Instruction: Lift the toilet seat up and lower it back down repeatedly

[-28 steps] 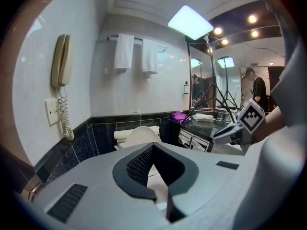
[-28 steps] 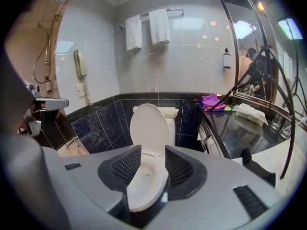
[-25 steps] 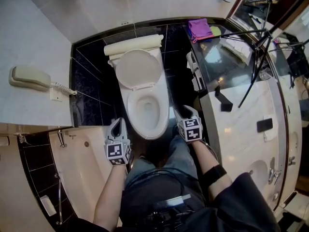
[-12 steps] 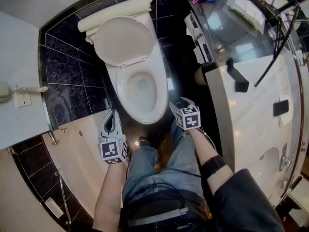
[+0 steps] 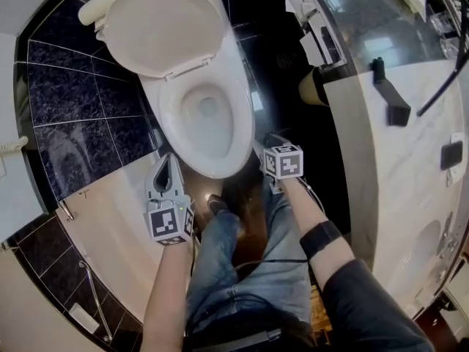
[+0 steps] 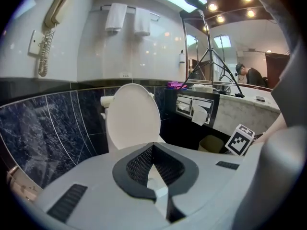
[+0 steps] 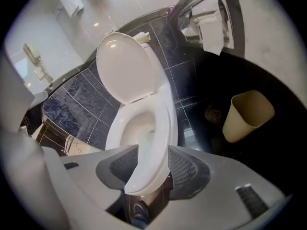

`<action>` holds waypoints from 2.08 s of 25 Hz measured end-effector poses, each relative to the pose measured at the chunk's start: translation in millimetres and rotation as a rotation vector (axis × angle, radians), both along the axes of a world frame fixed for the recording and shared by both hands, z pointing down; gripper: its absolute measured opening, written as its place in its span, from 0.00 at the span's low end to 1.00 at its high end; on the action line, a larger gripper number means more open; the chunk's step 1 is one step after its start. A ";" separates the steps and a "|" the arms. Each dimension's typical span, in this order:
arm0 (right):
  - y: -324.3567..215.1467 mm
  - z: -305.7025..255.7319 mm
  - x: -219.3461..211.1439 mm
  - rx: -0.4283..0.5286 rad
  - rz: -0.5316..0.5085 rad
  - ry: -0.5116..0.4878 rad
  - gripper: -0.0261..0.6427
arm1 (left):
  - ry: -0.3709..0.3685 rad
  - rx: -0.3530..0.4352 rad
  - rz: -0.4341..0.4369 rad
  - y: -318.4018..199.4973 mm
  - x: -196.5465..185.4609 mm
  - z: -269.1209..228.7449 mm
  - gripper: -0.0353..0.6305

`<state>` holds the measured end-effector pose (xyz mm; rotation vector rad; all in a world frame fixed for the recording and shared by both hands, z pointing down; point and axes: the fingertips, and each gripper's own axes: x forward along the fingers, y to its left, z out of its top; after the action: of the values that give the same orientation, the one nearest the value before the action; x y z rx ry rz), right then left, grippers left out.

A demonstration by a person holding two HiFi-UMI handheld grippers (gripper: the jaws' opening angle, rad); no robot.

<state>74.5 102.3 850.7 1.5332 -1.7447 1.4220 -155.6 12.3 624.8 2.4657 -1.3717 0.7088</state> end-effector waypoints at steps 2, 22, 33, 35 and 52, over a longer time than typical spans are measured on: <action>4.6 20.0 -3.8 -0.025 0.047 -0.049 0.36 | 0.001 0.000 0.006 2.8 2.8 10.5 0.05; -9.0 109.6 -35.5 -0.085 0.302 -0.273 0.30 | -0.015 -0.061 0.010 17.8 -12.5 75.0 0.05; -10.3 109.2 -34.3 -0.109 0.368 -0.366 0.26 | -0.019 -0.113 -0.011 21.6 -20.6 90.4 0.05; -10.3 107.9 -33.1 -0.109 0.374 -0.371 0.26 | -0.019 -0.115 -0.009 22.6 -19.8 91.5 0.05; -18.8 12.4 -29.1 -0.127 0.356 -0.429 0.24 | -0.015 -0.127 -0.019 44.9 -10.6 40.7 0.05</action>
<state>45.4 83.5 863.1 1.6130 -1.6111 2.1278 -166.2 57.2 665.5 2.3514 -1.3105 0.7867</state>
